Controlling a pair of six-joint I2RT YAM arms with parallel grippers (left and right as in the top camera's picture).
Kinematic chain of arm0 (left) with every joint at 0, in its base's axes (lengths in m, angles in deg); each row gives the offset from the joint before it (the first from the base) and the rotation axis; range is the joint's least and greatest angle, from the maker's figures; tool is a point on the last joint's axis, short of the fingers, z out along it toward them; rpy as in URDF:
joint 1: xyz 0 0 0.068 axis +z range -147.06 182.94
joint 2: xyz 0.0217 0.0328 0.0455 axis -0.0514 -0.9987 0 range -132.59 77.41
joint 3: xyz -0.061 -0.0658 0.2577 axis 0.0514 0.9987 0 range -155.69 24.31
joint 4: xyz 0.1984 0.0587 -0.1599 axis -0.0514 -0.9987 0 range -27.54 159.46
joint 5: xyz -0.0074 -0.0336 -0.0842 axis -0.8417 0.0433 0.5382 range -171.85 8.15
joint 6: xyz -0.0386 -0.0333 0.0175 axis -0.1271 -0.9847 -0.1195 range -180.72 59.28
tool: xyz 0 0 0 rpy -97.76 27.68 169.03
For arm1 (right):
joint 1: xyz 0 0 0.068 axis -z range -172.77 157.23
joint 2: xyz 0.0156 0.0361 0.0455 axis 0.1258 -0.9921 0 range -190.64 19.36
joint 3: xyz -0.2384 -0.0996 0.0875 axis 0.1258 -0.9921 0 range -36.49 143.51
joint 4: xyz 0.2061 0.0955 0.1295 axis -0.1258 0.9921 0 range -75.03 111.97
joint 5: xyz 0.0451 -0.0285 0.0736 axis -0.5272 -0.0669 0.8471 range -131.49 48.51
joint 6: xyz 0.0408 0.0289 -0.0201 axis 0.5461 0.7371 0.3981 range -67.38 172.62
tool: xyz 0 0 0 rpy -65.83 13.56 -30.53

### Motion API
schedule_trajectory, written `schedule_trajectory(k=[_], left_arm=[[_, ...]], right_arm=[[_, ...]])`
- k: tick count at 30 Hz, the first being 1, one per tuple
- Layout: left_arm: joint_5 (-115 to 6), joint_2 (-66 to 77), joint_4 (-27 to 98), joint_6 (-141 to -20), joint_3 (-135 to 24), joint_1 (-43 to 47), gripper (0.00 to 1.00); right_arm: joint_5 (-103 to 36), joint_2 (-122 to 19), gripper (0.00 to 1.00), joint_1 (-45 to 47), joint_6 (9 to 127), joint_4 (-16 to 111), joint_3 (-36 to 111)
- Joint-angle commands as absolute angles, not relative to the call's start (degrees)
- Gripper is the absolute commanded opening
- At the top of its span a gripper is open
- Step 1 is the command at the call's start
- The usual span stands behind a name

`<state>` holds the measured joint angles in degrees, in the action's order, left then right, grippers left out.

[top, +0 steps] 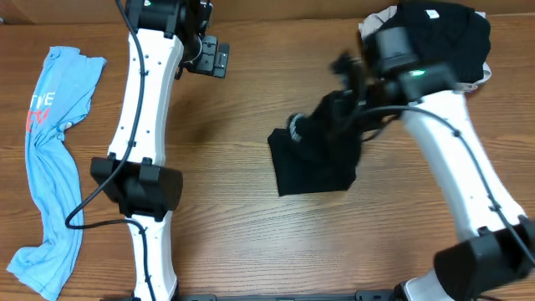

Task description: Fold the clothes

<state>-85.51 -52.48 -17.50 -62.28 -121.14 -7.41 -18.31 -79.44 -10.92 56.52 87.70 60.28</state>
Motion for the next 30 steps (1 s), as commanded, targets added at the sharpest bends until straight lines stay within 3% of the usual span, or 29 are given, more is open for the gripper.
schedule_trajectory(k=[1, 4, 6, 11, 18, 28, 30], left_arm=[[-84.8, -56.4, -17.3, -62.4, -122.1, -6.9, 1.0], [-84.8, -57.4, -17.2, -62.4, -122.1, -6.7, 1.0], [-84.8, -57.7, -17.1, -62.4, -122.1, -6.5, 1.0], [-84.9, -57.7, -16.1, -62.4, -122.1, -5.7, 1.0], [-84.8, -57.7, -15.6, -62.4, -122.1, -4.3, 1.0], [-84.8, -57.8, -14.5, -62.4, -122.1, -4.2, 1.0], [-84.8, -57.9, -14.2, -62.4, -122.1, -4.2, 1.0]], right_arm=[[-22.4, -84.4, 0.04, -17.4, 60.5, 86.3, 61.7], [-22.4, -88.3, 0.05, -21.2, 60.9, 85.4, 61.7], [-22.4, -90.7, 0.25, -23.1, 61.7, 84.6, 61.7], [-21.6, -94.7, 0.54, -27.4, 61.7, 84.0, 61.7], [-19.1, -89.9, 0.56, -26.6, 61.7, 85.7, 67.1], [-29.8, -86.9, 0.58, -21.0, 65.5, 91.8, 66.3], [-32.0, -87.0, 0.62, -21.0, 66.0, 90.8, 64.2]])
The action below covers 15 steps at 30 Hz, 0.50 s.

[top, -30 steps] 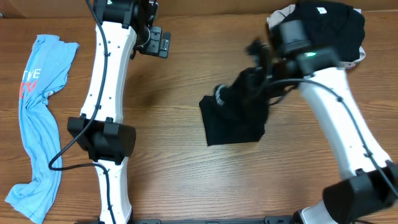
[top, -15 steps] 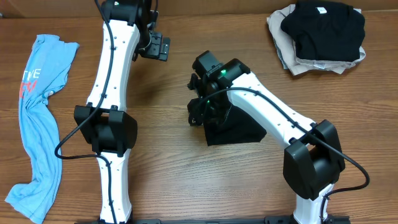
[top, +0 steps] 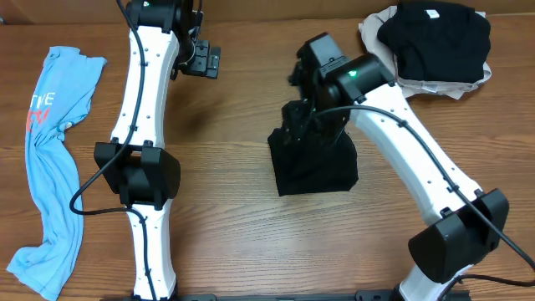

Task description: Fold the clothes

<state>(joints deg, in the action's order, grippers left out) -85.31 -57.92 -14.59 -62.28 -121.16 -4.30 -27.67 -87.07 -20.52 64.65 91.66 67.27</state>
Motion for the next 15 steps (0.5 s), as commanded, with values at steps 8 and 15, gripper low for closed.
schedule_trajectory(k=[8, 15], left_arm=[[-84.8, -59.2, -14.5, -62.4, -122.0, -4.2, 1.0], [-84.8, -62.0, -15.6, -62.5, -122.0, -4.2, 1.0]], right_arm=[[-45.4, -87.0, 0.64, -17.9, 76.4, 83.4, 54.9], [-40.7, -87.0, 0.59, -16.5, 72.3, 78.3, 46.4]])
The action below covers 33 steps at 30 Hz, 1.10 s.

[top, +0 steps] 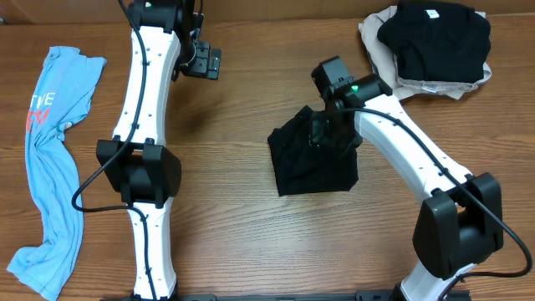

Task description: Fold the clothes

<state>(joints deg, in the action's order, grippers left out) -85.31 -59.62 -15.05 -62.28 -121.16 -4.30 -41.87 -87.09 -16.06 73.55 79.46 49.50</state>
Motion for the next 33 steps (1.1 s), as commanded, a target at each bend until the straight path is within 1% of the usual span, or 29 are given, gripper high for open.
schedule_trajectory(k=[1, 9, 10, 14, 19, 21, 22, 24, 25, 30, 33], left_arm=[[-84.7, -62.4, -16.1, -62.5, -122.0, -4.2, 1.0], [-83.7, -62.8, -18.7, -62.4, -122.0, -4.3, 1.0], [-83.7, -62.8, -18.7, -62.4, -122.0, -4.3, 1.0], [-83.7, -62.8, -18.4, -62.4, -122.0, -4.3, 1.0], [-83.7, -62.8, -17.7, -62.4, -122.0, -4.3, 1.0], [-83.7, -62.8, -17.5, -62.4, -122.0, -4.3, 1.0], [-83.7, -62.8, -17.4, -62.4, -122.0, -4.3, 1.0], [-83.7, -62.8, -17.2, -62.4, -122.0, -4.3, 1.0], [-83.7, -62.8, -17.0, -62.4, -122.0, -4.3, 1.0], [-83.7, -62.8, -15.1, -62.4, -122.0, -4.2, 1.0], [-83.7, -62.8, -14.0, -62.4, -122.0, -4.1, 1.0]], right_arm=[[-40.5, -87.0, 0.59, -16.5, 72.3, 77.8, 45.1], [-40.4, -87.1, 0.6, -16.3, 72.3, 72.4, 35.6], [-40.4, -87.2, 0.63, -15.9, 72.3, 70.6, 34.1], [-42.7, -87.2, 0.67, -14.2, 72.3, 67.0, 31.3], [-48.3, -87.2, 0.7, -10.0, 70.2, 63.9, 31.0], [-47.9, -87.2, 0.73, -7.7, 68.3, 62.5, 31.0], [-47.2, -87.2, 0.77, -6.7, 67.4, 62.1, 31.2], [-44.3, -87.2, 0.9, -5.0, 65.7, 62.9, 32.8], [-42.7, -87.1, 0.93, -4.5, 65.6, 64.2, 34.3], [-41.3, -85.2, 0.98, -5.2, 65.6, 72.6, 44.5], [-41.3, -83.3, 0.99, -8.4, 64.3, 78.4, 53.6]])
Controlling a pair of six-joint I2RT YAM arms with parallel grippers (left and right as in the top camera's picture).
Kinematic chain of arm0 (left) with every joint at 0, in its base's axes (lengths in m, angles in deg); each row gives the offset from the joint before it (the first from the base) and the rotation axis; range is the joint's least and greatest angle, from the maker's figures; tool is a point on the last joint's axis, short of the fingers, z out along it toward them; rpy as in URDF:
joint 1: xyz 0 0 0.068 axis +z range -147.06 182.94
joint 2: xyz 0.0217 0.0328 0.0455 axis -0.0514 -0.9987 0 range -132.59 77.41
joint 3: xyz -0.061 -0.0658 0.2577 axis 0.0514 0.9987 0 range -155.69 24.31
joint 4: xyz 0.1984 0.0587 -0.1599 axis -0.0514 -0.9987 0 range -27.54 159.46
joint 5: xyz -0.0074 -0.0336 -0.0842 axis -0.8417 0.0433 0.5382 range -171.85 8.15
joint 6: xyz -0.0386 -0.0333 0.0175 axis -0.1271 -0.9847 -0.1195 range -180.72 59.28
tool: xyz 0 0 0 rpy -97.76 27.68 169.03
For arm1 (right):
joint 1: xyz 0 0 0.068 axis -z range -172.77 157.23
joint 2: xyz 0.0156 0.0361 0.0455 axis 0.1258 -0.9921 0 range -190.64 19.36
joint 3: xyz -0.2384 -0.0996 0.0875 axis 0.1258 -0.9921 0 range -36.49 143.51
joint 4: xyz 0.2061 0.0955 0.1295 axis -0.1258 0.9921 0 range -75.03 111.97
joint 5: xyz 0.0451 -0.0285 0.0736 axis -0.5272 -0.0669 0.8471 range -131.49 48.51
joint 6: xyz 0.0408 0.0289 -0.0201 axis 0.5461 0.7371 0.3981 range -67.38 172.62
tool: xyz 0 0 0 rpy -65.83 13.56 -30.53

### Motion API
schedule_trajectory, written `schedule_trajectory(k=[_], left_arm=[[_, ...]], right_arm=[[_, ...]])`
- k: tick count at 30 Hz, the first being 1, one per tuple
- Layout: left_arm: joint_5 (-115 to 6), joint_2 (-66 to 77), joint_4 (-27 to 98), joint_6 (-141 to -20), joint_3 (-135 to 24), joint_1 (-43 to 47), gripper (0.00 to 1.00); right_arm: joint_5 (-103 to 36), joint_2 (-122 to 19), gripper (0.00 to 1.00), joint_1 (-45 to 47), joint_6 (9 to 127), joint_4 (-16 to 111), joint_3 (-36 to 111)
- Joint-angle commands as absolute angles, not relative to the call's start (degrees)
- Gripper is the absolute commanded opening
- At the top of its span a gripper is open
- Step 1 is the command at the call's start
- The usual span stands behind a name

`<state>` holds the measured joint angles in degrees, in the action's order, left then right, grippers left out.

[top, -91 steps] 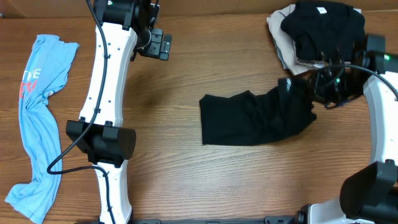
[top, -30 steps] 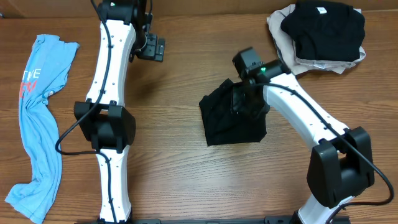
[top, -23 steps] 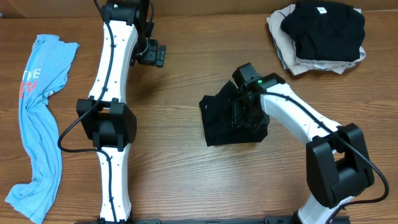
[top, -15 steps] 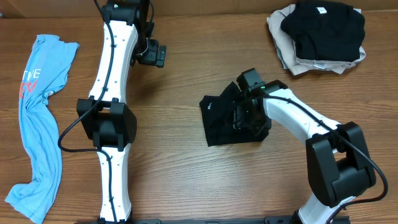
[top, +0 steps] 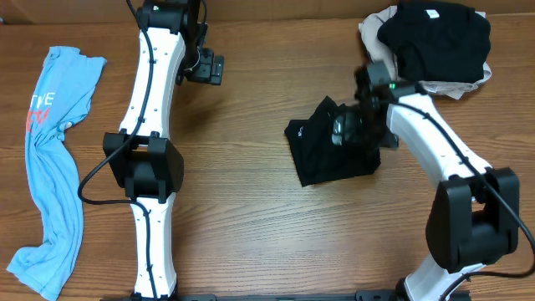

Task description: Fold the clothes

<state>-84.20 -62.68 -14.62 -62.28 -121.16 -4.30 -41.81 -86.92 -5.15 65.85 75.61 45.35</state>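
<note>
A folded black garment (top: 330, 160) lies on the wooden table (top: 251, 217) right of centre, turned slightly askew. My right gripper (top: 345, 130) is down on its upper right part and looks shut on a bunched fold of the cloth. A crumpled light blue T-shirt (top: 50, 159) with red lettering lies stretched along the far left. My left gripper (top: 209, 67) hangs over bare table at the back, far from any cloth; its fingers are too dark to read.
At the back right corner sits a pile of clothes (top: 430, 38), a black piece on top of pale ones, just behind the right arm. The left arm's white links run down the table's left-middle.
The black garment has shifted right and slightly back, and turned a little. My right gripper has moved right with it. The left arm has barely moved.
My right gripper was first over the black garment's upper edge with cloth lifted, near the pile. Then it stood over the garment's top left, then pressed on its top right. Now the garment sits farther right, toward the pile.
</note>
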Motion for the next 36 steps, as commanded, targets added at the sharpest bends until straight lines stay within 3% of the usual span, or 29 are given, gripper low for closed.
schedule_trajectory(k=[1, 10, 26, 33, 36], left_arm=[[-83.7, -62.8, -13.8, -62.4, -122.0, -4.1, 1.0], [-83.7, -62.9, -13.2, -62.4, -122.0, -4.1, 1.0], [-83.7, -62.9, -13.2, -62.4, -122.0, -4.1, 1.0], [-83.7, -63.2, -13.0, -62.4, -122.0, -4.1, 1.0], [-83.7, -64.1, -13.1, -62.4, -122.0, -4.1, 1.0]], right_arm=[[-41.3, -83.1, 1.0, -9.5, 64.3, 78.9, 54.9], [-41.4, -85.5, 1.0, -17.9, 62.6, 76.0, 54.9], [-41.6, -99.8, 1.0, -22.3, 61.1, 76.1, 53.8], [-48.8, -104.9, 1.0, -24.2, 63.1, 74.6, 53.8], [-51.7, -108.1, 0.89, -24.2, 65.0, 74.7, 53.8]])
